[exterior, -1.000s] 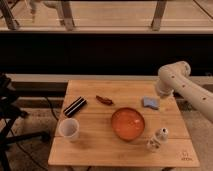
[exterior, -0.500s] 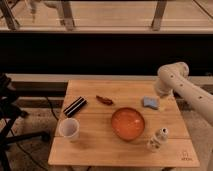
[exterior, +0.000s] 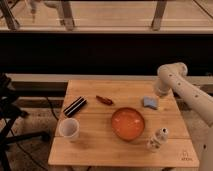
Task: Place the white sponge in the ceramic bowl
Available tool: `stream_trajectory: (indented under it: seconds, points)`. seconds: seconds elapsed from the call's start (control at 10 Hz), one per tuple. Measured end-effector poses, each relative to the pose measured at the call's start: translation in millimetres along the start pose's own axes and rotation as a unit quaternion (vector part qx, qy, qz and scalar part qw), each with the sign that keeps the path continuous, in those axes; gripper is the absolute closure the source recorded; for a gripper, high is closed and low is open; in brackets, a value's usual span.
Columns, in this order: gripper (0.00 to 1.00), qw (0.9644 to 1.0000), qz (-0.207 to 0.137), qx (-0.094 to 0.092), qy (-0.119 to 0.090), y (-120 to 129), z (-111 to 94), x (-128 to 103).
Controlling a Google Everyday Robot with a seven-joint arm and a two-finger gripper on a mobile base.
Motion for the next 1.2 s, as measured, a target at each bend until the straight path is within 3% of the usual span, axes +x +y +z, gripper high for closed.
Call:
stream_trajectory:
  seconds: [1.2]
  points:
    - [0.00,0.9989,0.011,-0.033,-0.031,-2,40,5]
